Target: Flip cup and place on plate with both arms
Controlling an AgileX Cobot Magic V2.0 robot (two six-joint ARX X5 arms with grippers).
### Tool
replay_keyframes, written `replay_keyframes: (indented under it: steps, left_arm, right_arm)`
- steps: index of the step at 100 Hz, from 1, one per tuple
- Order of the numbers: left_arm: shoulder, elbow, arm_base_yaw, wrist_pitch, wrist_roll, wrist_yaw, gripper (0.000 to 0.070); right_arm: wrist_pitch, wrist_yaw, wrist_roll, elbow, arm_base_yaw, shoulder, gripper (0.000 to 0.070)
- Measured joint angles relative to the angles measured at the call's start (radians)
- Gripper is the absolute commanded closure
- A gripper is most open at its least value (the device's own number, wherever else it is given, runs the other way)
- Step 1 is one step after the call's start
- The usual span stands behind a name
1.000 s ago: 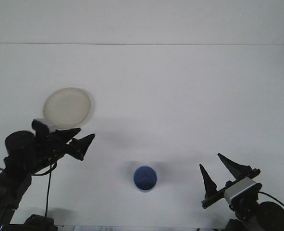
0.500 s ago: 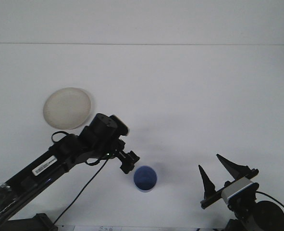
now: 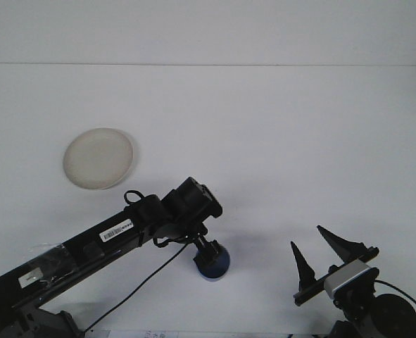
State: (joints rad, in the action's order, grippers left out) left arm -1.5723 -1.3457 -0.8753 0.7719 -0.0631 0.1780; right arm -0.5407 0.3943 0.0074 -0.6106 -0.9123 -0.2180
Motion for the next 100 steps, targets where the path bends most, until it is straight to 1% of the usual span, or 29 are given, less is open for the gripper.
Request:
replay_keyframes:
  steps: [24, 42, 48, 50, 56, 73, 78, 81, 83, 100]
  left_arm:
    - [-0.006, -0.002, -0.013, 0.001, -0.019, 0.000, 0.0157]
    - [-0.069, -0.004, -0.013, 0.010, -0.026, 0.000, 0.0157]
    - [-0.089, -0.004, -0.014, 0.017, -0.028, 0.000, 0.0173]
    - [-0.094, -0.004, -0.016, 0.018, -0.028, 0.000, 0.0188]
    - [-0.104, -0.004, -0.020, 0.023, -0.029, 0.000, 0.0272]
    - [-0.109, -0.004, -0.029, 0.054, -0.038, 0.000, 0.0580]
    - [-0.109, -0.004, -0.033, 0.058, -0.043, 0.000, 0.0655]
    - [-0.109, -0.004, -0.035, 0.063, -0.045, 0.000, 0.0688]
    - [-0.109, -0.004, -0.036, 0.067, -0.047, 0.000, 0.0697]
    - [-0.109, -0.012, -0.038, 0.096, -0.058, -0.003, 0.0695]
  right_arm:
    - [0.000, 0.001, 0.000, 0.000, 0.000, 0.000, 0.0260]
    - [0.000, 0.003, 0.000, 0.000, 0.000, 0.000, 0.0260]
    - [0.000, 0.003, 0.000, 0.000, 0.000, 0.000, 0.0260]
    - [0.000, 0.003, 0.000, 0.000, 0.000, 0.000, 0.0260]
    - [0.000, 0.003, 0.000, 0.000, 0.000, 0.000, 0.0260]
    - [0.000, 0.003, 0.000, 0.000, 0.000, 0.000, 0.0260]
    - [0.000, 0.003, 0.000, 0.000, 0.000, 0.000, 0.0260]
    - [0.000, 0.003, 0.000, 0.000, 0.000, 0.000, 0.0260]
    - [0.000, 0.003, 0.000, 0.000, 0.000, 0.000, 0.0260]
    - [0.000, 0.003, 0.000, 0.000, 0.000, 0.000, 0.0260]
